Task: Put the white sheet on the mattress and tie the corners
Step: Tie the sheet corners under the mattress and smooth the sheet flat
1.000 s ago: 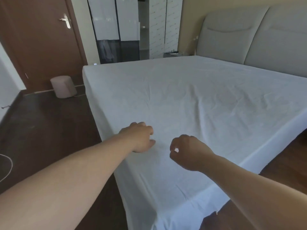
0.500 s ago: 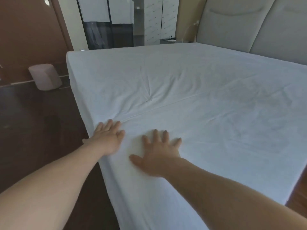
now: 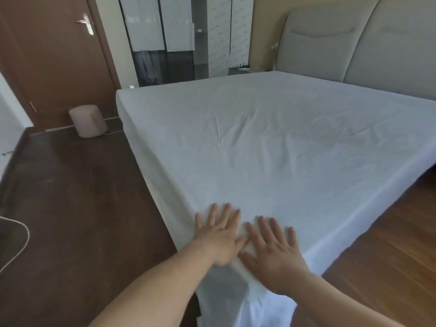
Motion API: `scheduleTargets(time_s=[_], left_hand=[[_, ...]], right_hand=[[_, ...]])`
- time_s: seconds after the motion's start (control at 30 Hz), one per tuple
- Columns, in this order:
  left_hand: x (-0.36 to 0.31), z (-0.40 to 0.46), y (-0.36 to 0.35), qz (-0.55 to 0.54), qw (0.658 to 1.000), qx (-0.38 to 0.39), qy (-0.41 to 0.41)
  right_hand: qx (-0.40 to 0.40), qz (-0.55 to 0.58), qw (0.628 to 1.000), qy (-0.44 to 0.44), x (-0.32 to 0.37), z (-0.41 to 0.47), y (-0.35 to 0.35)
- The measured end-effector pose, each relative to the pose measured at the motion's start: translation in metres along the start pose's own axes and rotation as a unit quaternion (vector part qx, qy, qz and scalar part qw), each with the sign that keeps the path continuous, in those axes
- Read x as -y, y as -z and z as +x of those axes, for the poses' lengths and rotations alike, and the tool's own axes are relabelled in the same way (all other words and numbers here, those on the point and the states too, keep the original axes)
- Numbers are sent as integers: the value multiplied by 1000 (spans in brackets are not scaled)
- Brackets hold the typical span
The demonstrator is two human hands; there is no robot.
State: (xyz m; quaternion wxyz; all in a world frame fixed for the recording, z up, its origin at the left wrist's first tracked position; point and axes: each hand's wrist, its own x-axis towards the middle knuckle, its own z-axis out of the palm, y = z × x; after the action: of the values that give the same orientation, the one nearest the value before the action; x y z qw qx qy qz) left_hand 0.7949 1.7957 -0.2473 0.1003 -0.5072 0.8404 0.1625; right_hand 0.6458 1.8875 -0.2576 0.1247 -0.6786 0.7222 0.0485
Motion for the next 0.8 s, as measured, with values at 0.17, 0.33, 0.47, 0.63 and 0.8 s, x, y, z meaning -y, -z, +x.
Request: scheduleTargets(time_s=[0.17,0.33,0.47,0.63,0.8], left_hand=[[-26,-63,12,57,991,113,44],[-46,-108,59,101,994,45,-7],[-57,-95,63,17,993,-113,-9],[-72,-45,88,-32,984,-176,-13],[-63,14,68,-13,970,-242,11]], right_hand=[[59,43,992,106,-13,-78,11],[-20,182,982,44,-37,-104,32],[-85,98,991,-26,-58,-100,18],[-103,42,991,-78,-92,-44,50],[-275,43,952,-123,-118,26,85]])
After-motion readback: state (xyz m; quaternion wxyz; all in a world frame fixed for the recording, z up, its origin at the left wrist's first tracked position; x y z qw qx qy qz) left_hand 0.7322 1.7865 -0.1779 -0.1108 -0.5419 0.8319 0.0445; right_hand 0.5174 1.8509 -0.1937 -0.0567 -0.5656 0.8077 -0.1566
